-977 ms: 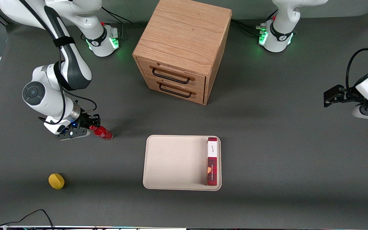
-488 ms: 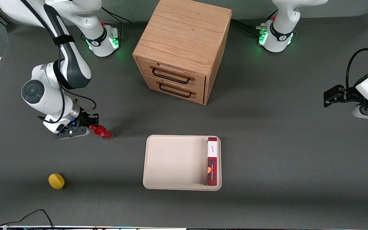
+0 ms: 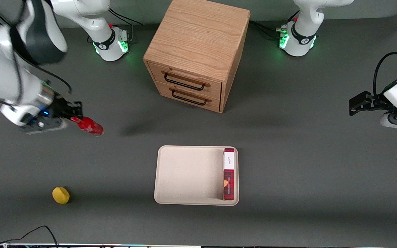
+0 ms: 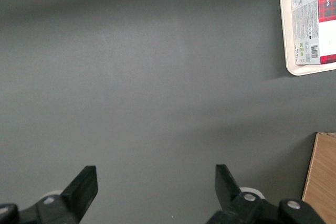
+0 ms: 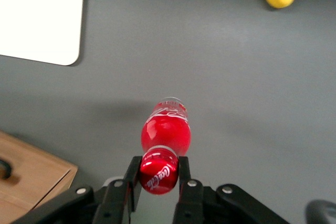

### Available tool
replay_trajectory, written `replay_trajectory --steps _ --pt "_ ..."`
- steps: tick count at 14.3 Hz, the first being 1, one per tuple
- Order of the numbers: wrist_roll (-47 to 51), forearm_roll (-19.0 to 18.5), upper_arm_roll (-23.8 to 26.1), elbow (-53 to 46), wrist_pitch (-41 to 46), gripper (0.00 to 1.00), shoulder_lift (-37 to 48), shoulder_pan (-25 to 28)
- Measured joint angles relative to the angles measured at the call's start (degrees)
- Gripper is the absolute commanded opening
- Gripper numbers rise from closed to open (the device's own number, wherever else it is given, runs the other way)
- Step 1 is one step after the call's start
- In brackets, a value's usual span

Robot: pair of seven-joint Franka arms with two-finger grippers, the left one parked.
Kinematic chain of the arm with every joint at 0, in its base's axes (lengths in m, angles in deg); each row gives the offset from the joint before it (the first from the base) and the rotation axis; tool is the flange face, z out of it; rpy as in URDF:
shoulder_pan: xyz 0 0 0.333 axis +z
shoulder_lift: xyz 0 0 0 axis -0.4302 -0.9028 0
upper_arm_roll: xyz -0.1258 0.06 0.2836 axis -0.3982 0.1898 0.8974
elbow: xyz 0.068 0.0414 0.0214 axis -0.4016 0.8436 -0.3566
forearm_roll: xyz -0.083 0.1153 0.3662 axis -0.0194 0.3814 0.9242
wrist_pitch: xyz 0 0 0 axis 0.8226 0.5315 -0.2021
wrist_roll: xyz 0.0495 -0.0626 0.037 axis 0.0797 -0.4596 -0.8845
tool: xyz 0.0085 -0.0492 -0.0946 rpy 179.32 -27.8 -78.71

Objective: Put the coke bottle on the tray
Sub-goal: 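Lift the bottle by its cap with the right gripper, then carry the bottle over the white tray beside the red box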

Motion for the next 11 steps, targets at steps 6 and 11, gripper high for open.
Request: replay_trajectory --steps 6,11 --pt "0.0 0.0 -0.2 -17.2 16.9 0.0 -1.1 -0.1" --pt "8.6 0.1 1.3 -22.0 11.0 0.0 -13.7 4.0"
